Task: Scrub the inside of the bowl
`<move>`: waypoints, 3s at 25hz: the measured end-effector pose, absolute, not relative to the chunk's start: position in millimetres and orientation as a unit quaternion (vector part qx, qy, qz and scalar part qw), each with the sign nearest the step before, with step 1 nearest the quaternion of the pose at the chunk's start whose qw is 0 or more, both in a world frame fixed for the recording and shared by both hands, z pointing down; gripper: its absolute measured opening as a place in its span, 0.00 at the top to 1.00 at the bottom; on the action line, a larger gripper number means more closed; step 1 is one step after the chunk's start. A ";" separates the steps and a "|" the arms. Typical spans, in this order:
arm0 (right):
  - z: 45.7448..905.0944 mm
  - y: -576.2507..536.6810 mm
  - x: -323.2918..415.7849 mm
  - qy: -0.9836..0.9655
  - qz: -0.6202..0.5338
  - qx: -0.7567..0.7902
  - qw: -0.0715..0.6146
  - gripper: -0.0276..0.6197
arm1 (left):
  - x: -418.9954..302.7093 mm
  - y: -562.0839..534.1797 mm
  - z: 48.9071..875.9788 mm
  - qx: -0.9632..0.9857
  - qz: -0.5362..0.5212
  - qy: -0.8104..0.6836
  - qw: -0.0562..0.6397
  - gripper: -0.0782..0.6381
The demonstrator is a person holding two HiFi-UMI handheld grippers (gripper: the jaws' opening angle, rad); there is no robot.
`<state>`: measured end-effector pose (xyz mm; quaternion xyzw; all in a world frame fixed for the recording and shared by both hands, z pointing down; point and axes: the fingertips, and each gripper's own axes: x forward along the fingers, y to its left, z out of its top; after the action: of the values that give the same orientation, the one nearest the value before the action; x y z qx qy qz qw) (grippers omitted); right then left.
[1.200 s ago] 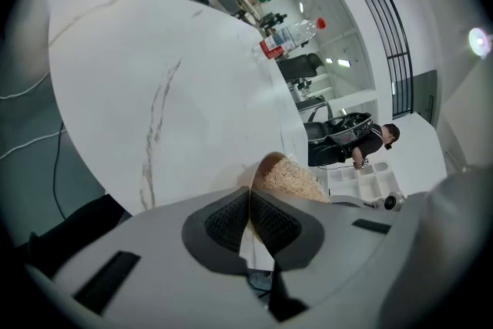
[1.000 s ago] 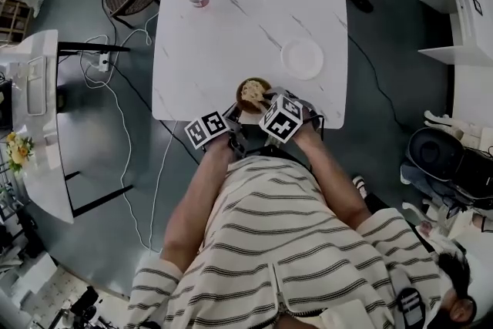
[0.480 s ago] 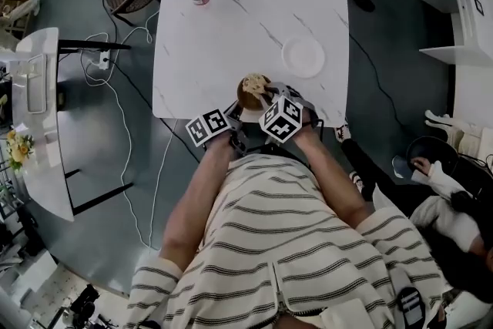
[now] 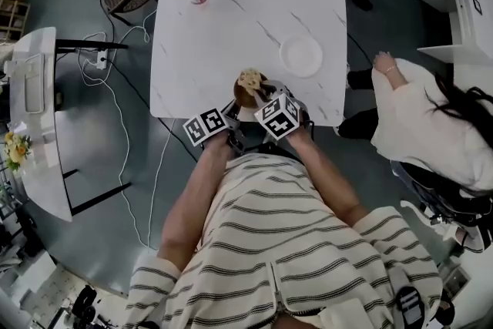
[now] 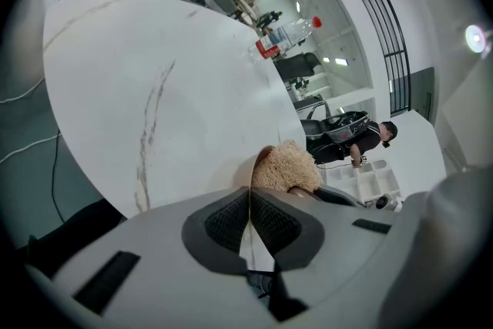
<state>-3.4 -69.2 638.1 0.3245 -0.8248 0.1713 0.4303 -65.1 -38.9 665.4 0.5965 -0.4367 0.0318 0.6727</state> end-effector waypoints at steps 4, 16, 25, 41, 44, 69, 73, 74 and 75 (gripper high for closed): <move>637.8 -70.6 -7.4 -0.827 0.225 0.339 0.389 0.86 | -63.9 -38.8 665.1 0.598 0.032 -0.436 0.672 0.88; 641.0 -68.3 -14.0 -0.794 0.428 0.356 0.246 0.86 | -64.7 -38.9 667.1 0.598 0.030 -0.436 0.672 0.88; 643.4 -54.2 -9.7 -0.791 0.448 0.322 0.265 0.86 | -65.2 -36.8 666.1 0.597 0.034 -0.439 0.670 0.88; 633.2 -35.9 -9.1 -0.824 0.323 0.237 0.400 0.86 | -67.5 -36.8 668.4 0.594 0.035 -0.444 0.670 0.88; 631.2 -34.2 -7.0 -0.829 0.281 0.218 0.432 0.86 | -67.5 -37.4 668.1 0.595 0.035 -0.444 0.669 0.88; 643.1 -65.7 -0.5 -0.833 0.118 0.284 0.459 0.86 | -61.7 -40.0 664.5 0.599 0.034 -0.436 0.671 0.88; 644.2 -63.8 -4.0 -0.833 0.142 0.300 0.443 0.86 | -61.9 -38.1 664.4 0.598 0.033 -0.437 0.671 0.88; 644.7 -63.2 -5.4 -0.833 0.151 0.303 0.438 0.86 | -62.1 -37.9 664.3 0.599 0.034 -0.436 0.671 0.88; 645.0 -63.0 -6.3 -0.833 0.162 0.305 0.431 0.86 | -61.9 -38.1 664.3 0.600 0.034 -0.435 0.671 0.88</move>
<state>-6.3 -63.0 645.0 0.3052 -0.8333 0.1624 0.4314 -61.9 -38.1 664.3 0.6000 -0.4349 0.0342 0.6706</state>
